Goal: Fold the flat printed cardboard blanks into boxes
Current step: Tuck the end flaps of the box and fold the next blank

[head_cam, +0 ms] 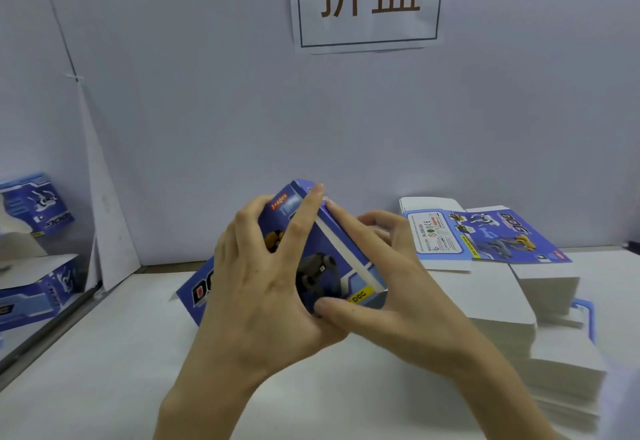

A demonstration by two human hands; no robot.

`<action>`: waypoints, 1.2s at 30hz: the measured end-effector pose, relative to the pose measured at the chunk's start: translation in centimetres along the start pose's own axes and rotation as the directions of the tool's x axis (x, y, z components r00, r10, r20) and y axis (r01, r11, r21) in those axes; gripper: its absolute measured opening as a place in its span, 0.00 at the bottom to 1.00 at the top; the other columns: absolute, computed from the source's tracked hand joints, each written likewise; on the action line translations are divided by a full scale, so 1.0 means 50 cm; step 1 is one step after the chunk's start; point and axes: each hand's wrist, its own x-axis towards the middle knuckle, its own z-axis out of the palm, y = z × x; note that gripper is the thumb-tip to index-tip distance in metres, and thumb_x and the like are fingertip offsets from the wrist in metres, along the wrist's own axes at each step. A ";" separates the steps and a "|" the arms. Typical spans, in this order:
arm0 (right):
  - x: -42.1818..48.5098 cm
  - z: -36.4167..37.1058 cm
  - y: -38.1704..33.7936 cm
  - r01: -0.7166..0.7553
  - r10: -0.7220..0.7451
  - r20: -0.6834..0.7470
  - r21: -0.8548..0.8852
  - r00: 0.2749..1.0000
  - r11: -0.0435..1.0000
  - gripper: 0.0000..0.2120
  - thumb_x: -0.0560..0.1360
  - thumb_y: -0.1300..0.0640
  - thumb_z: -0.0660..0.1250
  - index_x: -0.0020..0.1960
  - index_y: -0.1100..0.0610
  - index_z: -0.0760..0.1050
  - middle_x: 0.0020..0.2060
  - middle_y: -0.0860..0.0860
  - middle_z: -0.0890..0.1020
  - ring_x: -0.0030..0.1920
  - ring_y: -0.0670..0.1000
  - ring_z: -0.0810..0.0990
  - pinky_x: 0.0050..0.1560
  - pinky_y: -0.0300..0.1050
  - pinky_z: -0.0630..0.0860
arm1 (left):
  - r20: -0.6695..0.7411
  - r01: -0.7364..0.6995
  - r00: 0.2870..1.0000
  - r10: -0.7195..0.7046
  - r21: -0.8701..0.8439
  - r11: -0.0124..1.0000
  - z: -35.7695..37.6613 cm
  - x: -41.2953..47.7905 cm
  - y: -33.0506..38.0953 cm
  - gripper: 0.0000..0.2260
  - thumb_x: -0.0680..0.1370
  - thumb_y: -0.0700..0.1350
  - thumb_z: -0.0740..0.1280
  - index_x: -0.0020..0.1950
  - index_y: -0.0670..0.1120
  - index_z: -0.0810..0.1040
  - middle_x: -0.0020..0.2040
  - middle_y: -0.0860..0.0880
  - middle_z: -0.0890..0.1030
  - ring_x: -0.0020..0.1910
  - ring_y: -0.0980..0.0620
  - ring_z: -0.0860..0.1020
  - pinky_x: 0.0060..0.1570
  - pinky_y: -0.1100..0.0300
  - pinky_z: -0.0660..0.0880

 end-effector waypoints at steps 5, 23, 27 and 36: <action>0.014 0.002 0.013 0.014 0.097 -0.299 0.347 0.949 0.938 0.23 0.61 0.58 0.81 0.53 0.47 0.77 0.54 0.56 0.80 0.53 0.50 0.82 0.52 0.51 0.81 | 0.053 0.099 0.994 -0.091 -0.181 0.978 0.003 0.006 -0.012 0.51 0.60 0.77 0.63 0.77 0.61 0.47 0.59 0.54 0.65 0.58 0.61 0.66 0.57 0.69 0.66; 0.007 0.007 -0.004 0.093 0.116 -0.255 0.681 0.960 0.726 0.11 0.69 0.61 0.70 0.47 0.48 0.79 0.43 0.51 0.85 0.40 0.53 0.85 0.35 0.42 0.81 | 0.217 0.260 0.894 -0.392 -0.964 0.060 -0.014 0.004 -0.012 0.08 0.66 0.38 0.67 0.36 0.51 0.81 0.43 0.49 0.85 0.34 0.47 0.84 0.27 0.59 0.78; 0.007 0.008 -0.005 0.111 0.085 -0.262 0.651 0.961 0.751 0.08 0.69 0.56 0.73 0.48 0.49 0.79 0.44 0.53 0.85 0.42 0.57 0.86 0.34 0.45 0.81 | 0.207 0.254 0.897 -0.390 -0.964 0.072 -0.023 0.005 -0.016 0.07 0.66 0.39 0.67 0.36 0.51 0.81 0.45 0.49 0.85 0.35 0.48 0.84 0.27 0.60 0.78; 0.005 0.002 -0.013 0.118 0.084 -0.275 0.642 0.958 0.758 0.07 0.68 0.53 0.72 0.45 0.46 0.80 0.45 0.51 0.86 0.43 0.55 0.86 0.34 0.43 0.81 | 0.137 0.191 0.924 -0.358 -0.974 0.118 -0.018 0.003 -0.010 0.08 0.68 0.39 0.66 0.40 0.51 0.81 0.45 0.48 0.84 0.36 0.49 0.84 0.28 0.60 0.78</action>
